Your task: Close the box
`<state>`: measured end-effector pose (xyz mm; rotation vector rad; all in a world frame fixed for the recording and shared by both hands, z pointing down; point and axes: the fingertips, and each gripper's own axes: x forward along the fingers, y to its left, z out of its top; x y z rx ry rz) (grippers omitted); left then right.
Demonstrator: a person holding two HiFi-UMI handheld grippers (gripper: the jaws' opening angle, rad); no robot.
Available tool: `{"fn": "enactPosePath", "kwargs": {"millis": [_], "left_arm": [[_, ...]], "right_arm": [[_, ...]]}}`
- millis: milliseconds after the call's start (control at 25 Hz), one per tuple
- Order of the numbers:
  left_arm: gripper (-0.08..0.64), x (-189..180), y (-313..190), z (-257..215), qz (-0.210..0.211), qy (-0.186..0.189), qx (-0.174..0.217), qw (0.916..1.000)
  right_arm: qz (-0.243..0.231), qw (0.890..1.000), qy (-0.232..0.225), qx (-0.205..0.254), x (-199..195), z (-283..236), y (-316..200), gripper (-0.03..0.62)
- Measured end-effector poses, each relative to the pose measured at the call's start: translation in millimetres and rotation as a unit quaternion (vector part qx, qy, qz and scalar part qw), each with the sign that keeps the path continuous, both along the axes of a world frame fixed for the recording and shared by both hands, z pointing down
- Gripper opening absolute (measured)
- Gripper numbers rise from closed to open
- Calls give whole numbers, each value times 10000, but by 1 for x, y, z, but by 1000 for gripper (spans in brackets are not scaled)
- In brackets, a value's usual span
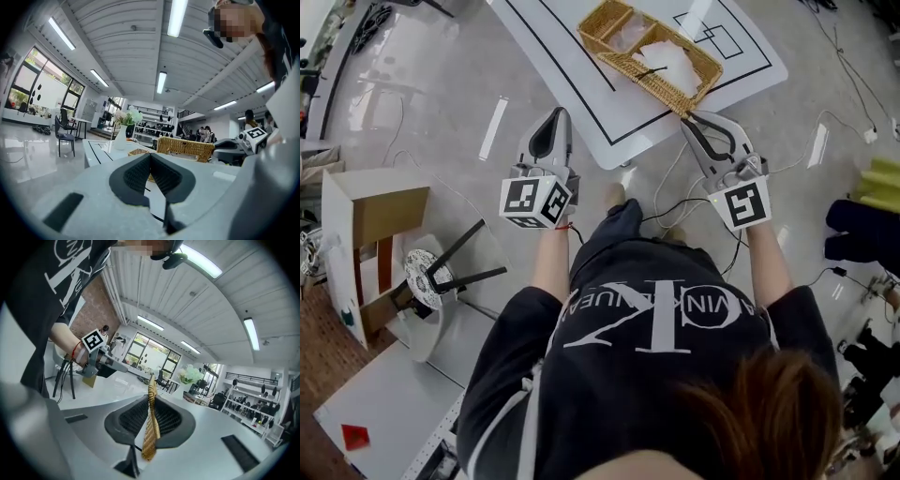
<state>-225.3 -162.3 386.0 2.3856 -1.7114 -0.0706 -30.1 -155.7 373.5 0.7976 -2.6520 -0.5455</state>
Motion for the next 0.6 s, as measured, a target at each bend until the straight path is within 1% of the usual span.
{"fn": "enactPosePath", "kwargs": {"millis": [80, 120, 200, 280, 480, 600], "left_arm": [[8, -5, -10, 1, 125, 0, -3, 9999], [8, -9, -16, 0, 182, 1, 2, 9998], [8, -19, -28, -1, 288, 12, 27, 9996], [8, -29, -39, -1, 406, 23, 48, 9992], [8, -47, -62, 2, 719, 57, 39, 9974], [8, -53, -70, 5, 785, 147, 58, 9968]], "right_arm": [[242, 9996, -127, -65, 3, -3, -7, 37], [393, 9988, -263, -108, 5, -6, -11, 34], [727, 9950, -617, -287, 9, -11, -21, 34], [998, 9902, -876, -434, 14, -15, -29, 35], [1557, 9819, -1002, -403, 17, -20, -40, 41], [1867, 9749, -1125, -459, 18, -18, -43, 41]]}}
